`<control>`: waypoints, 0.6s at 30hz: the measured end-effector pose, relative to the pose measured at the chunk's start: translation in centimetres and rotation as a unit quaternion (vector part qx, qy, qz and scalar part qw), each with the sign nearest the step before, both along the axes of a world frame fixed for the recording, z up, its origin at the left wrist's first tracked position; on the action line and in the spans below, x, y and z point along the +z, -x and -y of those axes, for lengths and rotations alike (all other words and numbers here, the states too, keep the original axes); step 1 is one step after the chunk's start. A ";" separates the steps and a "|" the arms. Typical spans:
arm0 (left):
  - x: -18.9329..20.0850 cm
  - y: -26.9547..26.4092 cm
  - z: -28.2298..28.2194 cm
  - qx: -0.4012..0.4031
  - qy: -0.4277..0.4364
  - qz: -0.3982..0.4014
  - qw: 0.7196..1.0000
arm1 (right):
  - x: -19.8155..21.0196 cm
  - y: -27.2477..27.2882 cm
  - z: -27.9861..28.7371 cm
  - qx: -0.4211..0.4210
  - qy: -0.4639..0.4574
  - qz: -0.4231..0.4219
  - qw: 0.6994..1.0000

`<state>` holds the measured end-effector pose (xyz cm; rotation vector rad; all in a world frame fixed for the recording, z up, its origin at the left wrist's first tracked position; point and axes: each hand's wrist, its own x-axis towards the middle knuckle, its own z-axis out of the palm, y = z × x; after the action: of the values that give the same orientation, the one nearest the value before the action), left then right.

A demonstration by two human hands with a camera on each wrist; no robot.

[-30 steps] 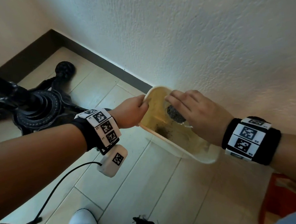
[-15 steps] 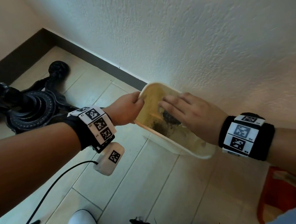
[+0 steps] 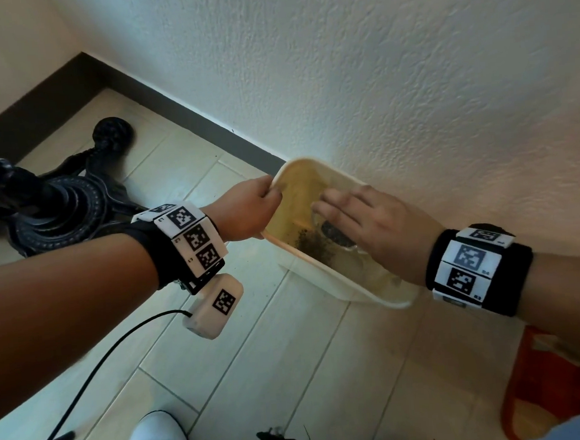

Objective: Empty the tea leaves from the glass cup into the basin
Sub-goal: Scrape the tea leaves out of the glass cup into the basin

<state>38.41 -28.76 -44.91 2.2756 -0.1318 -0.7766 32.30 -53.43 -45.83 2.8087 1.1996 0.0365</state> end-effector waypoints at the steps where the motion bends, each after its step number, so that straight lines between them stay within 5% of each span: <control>1: 0.0 0.0 0.0 0.001 0.004 -0.001 1.000 | 0.0 0.1 0.0 0.002 0.006 0.000 1.000; 13: -0.1 0.0 0.2 0.005 0.006 0.010 1.000 | 0.2 1.6 -0.9 0.031 0.018 -0.046 0.998; 18: -0.1 -0.2 0.2 0.004 -0.015 0.028 0.999 | -0.5 0.5 -0.6 -0.053 0.011 -0.057 0.997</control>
<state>38.59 -28.96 -45.03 2.3258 -0.1368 -0.7152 31.83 -52.83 -46.28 2.8849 1.0632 -0.1461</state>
